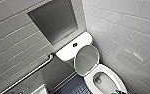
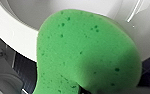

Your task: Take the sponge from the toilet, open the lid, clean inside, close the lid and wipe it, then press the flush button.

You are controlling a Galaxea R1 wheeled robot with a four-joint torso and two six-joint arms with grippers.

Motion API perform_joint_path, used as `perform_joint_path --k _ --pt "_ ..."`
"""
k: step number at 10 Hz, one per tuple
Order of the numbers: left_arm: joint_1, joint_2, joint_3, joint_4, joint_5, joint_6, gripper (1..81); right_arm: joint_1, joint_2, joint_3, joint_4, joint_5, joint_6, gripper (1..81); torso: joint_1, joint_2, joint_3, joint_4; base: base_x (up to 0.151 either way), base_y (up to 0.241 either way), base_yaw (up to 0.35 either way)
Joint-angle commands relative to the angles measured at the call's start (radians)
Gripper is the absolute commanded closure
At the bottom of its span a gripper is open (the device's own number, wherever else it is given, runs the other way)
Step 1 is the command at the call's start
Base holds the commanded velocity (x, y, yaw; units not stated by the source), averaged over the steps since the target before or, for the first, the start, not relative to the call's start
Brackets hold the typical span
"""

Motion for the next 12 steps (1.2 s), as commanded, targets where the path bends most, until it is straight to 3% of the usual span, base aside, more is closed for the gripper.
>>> perform_joint_path --k 1,4,7,12 --pt "0.019 -0.017 -0.004 0.001 0.081 0.008 1.0 0.077 -0.061 0.079 -0.002 -0.075 0.002 81.1 0.000 0.000 0.000 0.000 0.000 0.000 0.000" --pt "0.019 -0.017 -0.004 0.003 0.081 0.006 1.0 0.297 0.000 0.149 0.003 -0.075 0.003 81.1 0.000 0.000 0.000 0.000 0.000 0.000 0.000" --pt "0.017 -0.017 -0.004 0.001 0.079 0.008 1.0 0.475 0.184 0.035 0.041 -0.126 0.005 81.1 0.000 -0.001 0.000 0.000 0.000 0.000 0.000" --pt "0.014 -0.017 -0.004 0.001 0.079 0.006 1.0 0.479 0.499 -0.371 0.052 -0.110 0.009 81.1 -0.001 -0.001 0.000 0.000 0.000 0.000 0.000"
